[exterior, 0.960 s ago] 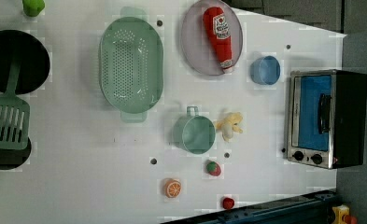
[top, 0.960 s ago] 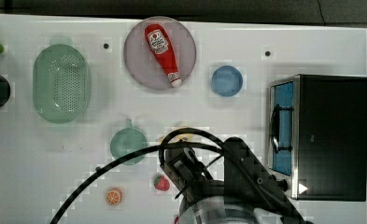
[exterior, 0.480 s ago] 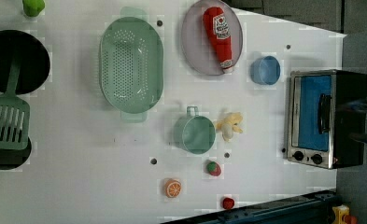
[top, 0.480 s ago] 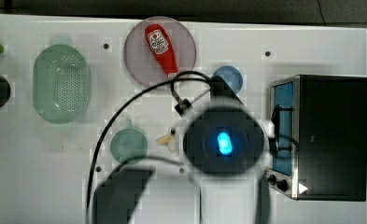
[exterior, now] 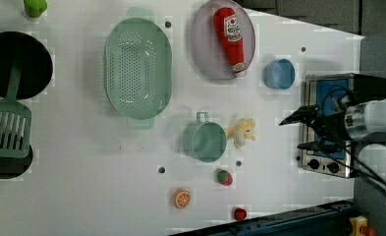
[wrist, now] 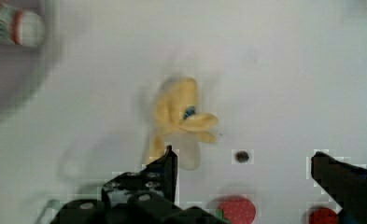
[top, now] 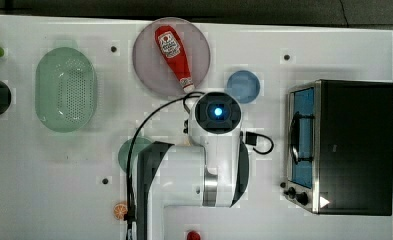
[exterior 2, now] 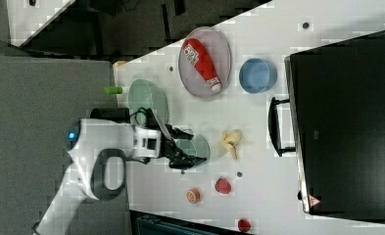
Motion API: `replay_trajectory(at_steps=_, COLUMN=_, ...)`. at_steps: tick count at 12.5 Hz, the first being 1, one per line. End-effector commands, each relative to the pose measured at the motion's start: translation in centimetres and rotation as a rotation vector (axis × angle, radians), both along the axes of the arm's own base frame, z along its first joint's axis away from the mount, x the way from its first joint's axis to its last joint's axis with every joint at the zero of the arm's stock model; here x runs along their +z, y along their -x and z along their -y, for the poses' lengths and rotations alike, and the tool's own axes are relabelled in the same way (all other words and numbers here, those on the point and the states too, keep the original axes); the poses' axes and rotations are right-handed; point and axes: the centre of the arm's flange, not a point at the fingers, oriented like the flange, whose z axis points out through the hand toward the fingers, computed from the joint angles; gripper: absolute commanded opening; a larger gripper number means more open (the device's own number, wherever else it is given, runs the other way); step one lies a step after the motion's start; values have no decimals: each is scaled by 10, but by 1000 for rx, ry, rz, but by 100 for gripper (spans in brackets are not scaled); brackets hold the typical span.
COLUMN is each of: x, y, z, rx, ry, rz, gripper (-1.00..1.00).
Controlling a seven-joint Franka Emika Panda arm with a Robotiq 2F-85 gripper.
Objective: Pick banana from table and place on oven.
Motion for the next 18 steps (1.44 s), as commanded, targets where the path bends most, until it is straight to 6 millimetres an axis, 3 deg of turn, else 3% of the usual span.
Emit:
replay_trajectory(at_steps=1, x=-5, y=-7, z=8, rx=-22, ry=15, rz=116, gripper=100)
replay_trajectory(at_steps=4, x=-60, y=-6, z=4, rx=-18, ry=14, rz=129, gripper=100)
replay_trajectory(at_steps=8, x=-117, y=-5, z=-9, rx=-4, ry=4, rz=106, gripper=100)
replay_trajectory(at_steps=13, x=-159, y=1, z=-17, rx=0, ry=0, rz=87, gripper=100)
replay_trajectory(at_steps=14, x=-163, y=1, z=-17, rx=1, ry=-1, rz=94, gripper=92)
replay_trajectory(at_steps=18, x=-164, y=0, z=-19, rx=4, ry=-2, rz=109, gripper=-7)
